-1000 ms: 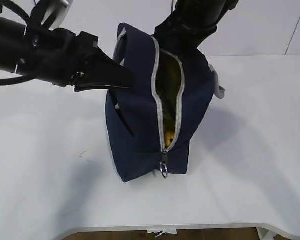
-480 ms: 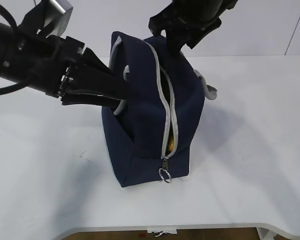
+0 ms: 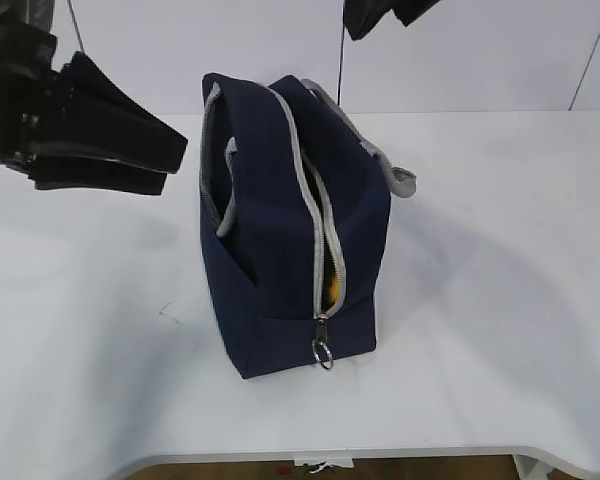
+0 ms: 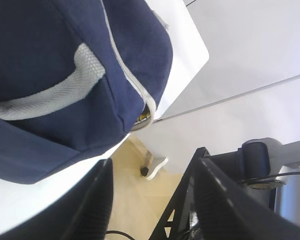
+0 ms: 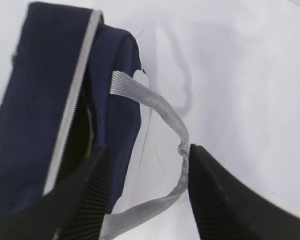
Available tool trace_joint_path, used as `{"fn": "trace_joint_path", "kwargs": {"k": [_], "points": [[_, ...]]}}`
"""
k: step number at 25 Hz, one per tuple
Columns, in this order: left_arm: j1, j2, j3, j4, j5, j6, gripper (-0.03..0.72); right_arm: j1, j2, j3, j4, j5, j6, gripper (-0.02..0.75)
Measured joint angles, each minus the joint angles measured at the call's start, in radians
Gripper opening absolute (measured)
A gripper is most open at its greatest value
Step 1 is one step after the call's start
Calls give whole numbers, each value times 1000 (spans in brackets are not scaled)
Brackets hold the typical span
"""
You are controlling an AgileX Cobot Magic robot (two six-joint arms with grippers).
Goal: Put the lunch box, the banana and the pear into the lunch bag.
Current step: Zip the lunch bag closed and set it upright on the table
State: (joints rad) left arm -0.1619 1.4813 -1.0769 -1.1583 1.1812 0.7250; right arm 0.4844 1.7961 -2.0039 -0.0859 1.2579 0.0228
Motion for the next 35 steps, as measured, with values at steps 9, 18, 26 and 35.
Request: {"fn": "trace_joint_path", "kwargs": {"k": [9, 18, 26, 35], "points": [[4, -94, 0, 232, 19, -222, 361, 0, -185, 197, 135, 0, 0, 389], [-70, -236, 0, 604, 38, -471, 328, 0, -347, 356, 235, 2, 2, 389], [-106, -327, 4, 687, 50, -485, 300, 0, -390, 424, 320, -7, -56, 389], [-108, -344, 6, 690, 56, -486, 297, 0, -688, 843, 332, -360, -181, 389]]}}
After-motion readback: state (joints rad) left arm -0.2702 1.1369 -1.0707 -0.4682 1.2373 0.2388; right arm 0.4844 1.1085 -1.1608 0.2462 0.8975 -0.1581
